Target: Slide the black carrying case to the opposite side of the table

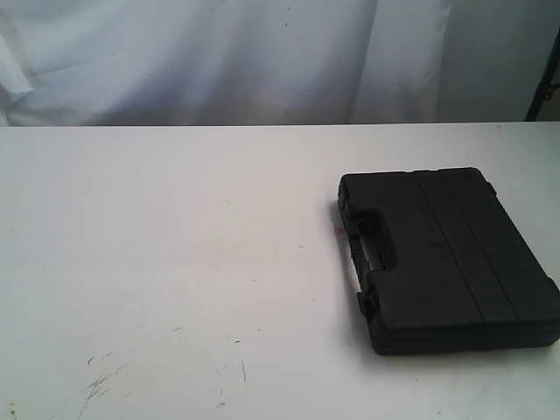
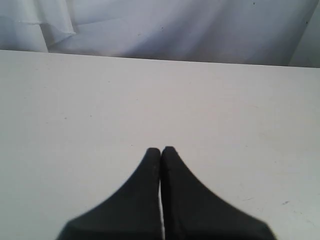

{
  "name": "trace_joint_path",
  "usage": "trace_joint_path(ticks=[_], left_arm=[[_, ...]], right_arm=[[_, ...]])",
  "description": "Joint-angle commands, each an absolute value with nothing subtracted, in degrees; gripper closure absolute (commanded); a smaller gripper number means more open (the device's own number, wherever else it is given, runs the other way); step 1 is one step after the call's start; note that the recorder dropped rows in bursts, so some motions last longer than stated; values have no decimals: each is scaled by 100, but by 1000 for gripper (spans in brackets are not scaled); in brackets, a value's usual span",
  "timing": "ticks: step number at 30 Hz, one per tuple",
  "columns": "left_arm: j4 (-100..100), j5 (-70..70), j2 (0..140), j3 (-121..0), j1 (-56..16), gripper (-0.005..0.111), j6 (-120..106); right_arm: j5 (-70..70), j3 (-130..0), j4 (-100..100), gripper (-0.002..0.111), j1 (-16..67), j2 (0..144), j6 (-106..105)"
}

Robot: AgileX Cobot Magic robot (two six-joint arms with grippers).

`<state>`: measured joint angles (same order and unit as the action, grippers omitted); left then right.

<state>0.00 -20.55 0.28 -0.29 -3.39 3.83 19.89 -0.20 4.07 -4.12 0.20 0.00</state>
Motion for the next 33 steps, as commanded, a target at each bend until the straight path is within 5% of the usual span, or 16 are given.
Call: trace_joint_path(ticks=[1, 25, 33], left_arm=[[0, -1972, 0, 0, -326, 107, 407], [0, -1972, 0, 0, -326, 107, 407], [0, -1972, 0, 0, -326, 107, 407]], right_arm=[[1985, 0, 337, 108, -405, 0, -53], [824, 0, 906, 108, -405, 0, -42], [-519, 0, 906, 108, -405, 0, -42]])
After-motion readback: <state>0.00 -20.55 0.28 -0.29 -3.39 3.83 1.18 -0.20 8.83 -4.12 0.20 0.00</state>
